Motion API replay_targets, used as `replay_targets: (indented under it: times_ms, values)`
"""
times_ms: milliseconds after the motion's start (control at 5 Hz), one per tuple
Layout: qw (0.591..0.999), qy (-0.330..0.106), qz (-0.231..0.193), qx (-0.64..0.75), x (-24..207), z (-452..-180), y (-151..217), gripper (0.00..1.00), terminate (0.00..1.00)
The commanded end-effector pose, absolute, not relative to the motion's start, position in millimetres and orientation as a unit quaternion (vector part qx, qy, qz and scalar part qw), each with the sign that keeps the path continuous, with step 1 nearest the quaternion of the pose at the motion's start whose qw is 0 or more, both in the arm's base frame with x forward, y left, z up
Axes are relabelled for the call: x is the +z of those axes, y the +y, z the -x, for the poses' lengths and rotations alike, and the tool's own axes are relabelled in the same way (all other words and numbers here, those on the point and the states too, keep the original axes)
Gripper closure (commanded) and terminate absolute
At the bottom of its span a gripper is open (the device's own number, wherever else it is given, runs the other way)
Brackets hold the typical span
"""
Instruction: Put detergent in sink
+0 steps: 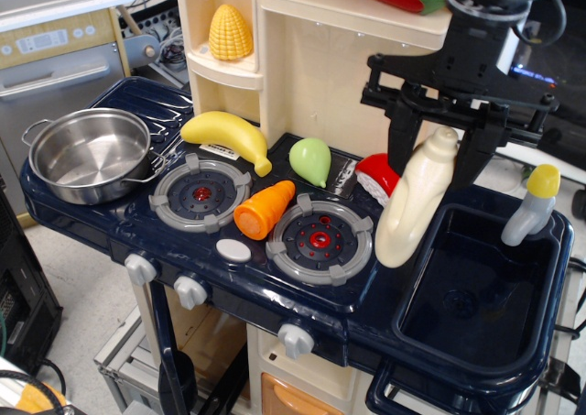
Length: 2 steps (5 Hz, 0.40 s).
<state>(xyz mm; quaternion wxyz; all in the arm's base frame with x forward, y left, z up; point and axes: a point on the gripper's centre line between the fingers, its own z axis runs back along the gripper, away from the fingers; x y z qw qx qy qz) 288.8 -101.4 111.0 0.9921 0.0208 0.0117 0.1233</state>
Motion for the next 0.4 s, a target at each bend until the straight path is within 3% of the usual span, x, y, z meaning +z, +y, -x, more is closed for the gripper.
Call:
replay_targets:
  times_ms: [0, 200]
  values:
    - [0.983, -0.042, 0.041, 0.176, 94, -297, -130, 1.0, 0.0]
    - [0.977, -0.071, 0.053, 0.194, 80, -295, -138, 1.0, 0.0]
